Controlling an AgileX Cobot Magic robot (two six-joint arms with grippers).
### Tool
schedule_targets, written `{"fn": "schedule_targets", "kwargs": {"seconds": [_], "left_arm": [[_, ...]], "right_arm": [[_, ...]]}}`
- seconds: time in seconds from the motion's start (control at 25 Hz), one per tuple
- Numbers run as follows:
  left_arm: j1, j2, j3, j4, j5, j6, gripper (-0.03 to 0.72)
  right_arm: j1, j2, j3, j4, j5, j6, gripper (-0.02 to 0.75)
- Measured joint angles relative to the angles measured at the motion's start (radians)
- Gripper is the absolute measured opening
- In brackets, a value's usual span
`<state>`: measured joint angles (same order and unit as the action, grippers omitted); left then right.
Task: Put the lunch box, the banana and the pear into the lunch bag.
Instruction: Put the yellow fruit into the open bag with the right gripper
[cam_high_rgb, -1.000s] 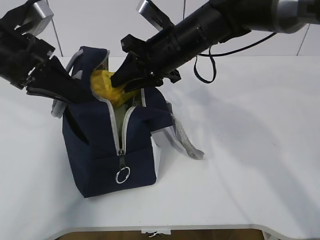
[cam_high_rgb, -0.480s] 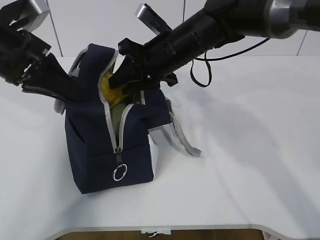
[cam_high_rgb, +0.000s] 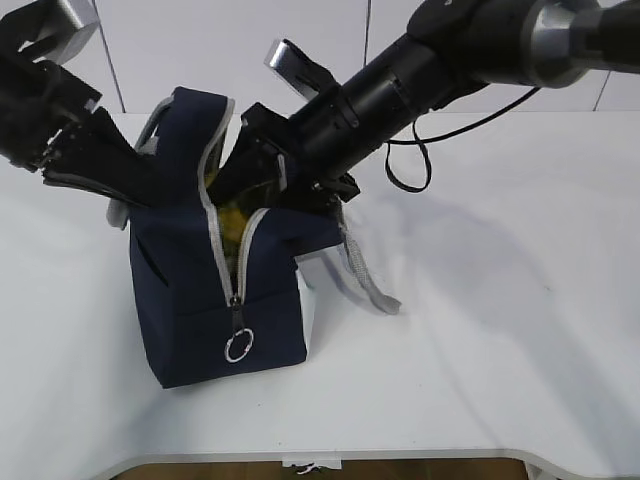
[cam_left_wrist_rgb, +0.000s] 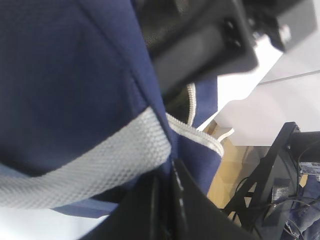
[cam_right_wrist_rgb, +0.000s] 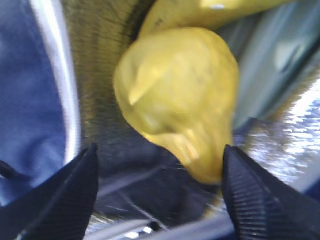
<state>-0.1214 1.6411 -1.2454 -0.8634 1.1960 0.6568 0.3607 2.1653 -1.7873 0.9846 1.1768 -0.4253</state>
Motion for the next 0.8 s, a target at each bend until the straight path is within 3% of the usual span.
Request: {"fn": "schedule_targets", "kwargs": {"seconds": [0.2, 0.52, 0.8], "left_arm": [[0.000, 0.000, 0.000, 0.004, 0.000, 0.000, -0.006], [0.000, 0.000, 0.000, 0.019, 0.002, 0.000, -0.006], [0.000, -0.002, 0.000, 0.031, 0.002, 0.000, -0.006]], "right_arm": [[0.000, 0.000, -0.023, -0.042, 0.029, 0.013, 0.589], [0.000, -0.014, -0.218, -0.391, 0.042, 0.226, 0.587], [-0.002, -0.073, -0.203, -0.609, 0.051, 0.351, 0.584]]}}
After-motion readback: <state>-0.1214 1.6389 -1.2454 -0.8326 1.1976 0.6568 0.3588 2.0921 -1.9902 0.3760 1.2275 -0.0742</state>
